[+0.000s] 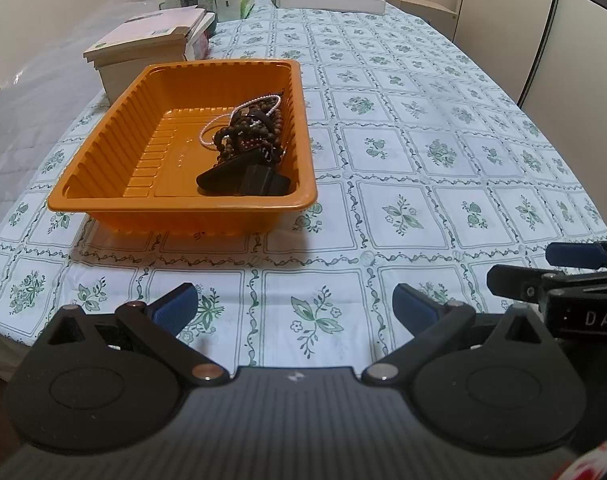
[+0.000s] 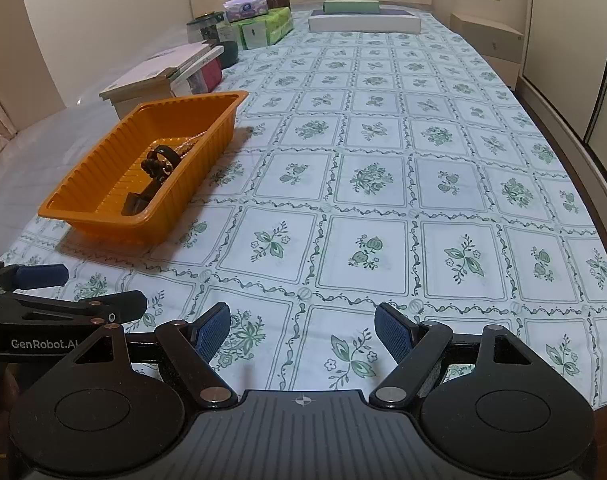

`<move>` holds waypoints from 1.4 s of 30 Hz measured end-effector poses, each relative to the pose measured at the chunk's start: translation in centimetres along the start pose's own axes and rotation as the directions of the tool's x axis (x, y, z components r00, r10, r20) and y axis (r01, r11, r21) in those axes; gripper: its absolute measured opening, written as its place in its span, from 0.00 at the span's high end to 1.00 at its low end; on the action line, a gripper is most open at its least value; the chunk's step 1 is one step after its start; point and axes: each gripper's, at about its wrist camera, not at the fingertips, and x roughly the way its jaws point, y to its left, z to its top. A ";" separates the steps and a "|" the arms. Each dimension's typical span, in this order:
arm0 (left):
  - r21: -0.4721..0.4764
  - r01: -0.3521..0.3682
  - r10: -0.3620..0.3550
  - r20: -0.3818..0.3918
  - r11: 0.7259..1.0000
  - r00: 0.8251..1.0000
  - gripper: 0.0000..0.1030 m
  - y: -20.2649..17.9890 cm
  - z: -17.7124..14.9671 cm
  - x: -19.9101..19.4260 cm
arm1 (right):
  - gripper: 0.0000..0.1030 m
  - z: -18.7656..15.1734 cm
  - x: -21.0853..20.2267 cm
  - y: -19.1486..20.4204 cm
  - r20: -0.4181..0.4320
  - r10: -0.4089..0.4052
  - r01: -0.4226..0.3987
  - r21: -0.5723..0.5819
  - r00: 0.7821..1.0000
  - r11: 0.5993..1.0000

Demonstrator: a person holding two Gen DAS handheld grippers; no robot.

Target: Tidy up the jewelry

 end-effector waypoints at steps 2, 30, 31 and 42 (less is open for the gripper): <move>0.001 -0.001 0.001 0.000 1.000 1.000 0.00 0.0 0.0 0.0 | 0.23 0.0 0.0 -0.1 -0.001 -0.001 0.001 0.000 1.000 1.000; 0.002 -0.001 0.001 0.001 1.000 1.000 0.00 0.0 0.0 0.0 | 0.23 -0.1 0.2 -0.1 -0.005 -0.003 0.003 0.001 1.000 1.000; 0.002 -0.001 0.001 0.001 1.000 1.000 0.00 0.0 0.0 0.0 | 0.23 -0.1 0.2 -0.1 -0.005 -0.003 0.003 0.001 1.000 1.000; 0.004 -0.005 0.005 0.031 1.000 1.000 0.00 -0.1 0.0 -0.1 | 0.23 0.0 0.2 -0.1 -0.003 -0.002 0.002 0.002 1.000 1.000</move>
